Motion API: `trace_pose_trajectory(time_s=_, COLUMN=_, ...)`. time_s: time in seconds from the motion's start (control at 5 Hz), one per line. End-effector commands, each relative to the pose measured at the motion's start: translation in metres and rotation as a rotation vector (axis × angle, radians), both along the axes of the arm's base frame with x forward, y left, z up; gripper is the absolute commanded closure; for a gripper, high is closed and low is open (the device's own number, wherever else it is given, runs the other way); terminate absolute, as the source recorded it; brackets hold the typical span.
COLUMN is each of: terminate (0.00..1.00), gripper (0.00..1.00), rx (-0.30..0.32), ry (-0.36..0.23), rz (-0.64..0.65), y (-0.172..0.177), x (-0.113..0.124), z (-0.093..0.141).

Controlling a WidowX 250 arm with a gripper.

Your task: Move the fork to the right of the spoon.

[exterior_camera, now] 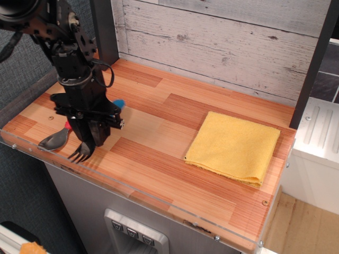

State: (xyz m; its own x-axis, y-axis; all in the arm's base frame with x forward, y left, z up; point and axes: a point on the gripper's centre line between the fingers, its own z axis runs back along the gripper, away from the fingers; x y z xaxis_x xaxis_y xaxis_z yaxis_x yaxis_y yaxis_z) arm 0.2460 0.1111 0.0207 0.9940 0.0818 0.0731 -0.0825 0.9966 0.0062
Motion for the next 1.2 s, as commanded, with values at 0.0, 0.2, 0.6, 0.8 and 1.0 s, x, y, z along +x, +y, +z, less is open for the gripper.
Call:
trace_pose_trajectory(time_s=0.0, terminate=0.00, gripper=1.00, rx=0.021, ry=0.052, rz=-0.137, y=0.017, x=-0.003, z=0.001)
trace_pose_trajectory(time_s=0.2, terminate=0.00, gripper=1.00, rx=0.033, ry=0.042, rz=-0.141, y=0.021, x=-0.006, z=-0.001)
trace_pose_trajectory(time_s=0.6, terminate=0.00, gripper=0.00, rx=0.029, ry=0.026, rz=-0.112, y=0.024, x=-0.007, z=0.002)
trace_pose_trajectory(time_s=0.8, terminate=0.00, gripper=0.00, rx=0.007, ry=0.006, rz=-0.151, y=0.025, x=-0.007, z=0.012)
trace_pose_trajectory(time_s=1.0, terminate=0.00, gripper=0.00, rx=0.012, ry=-0.067, rz=-0.201, y=0.021, x=-0.001, z=0.028)
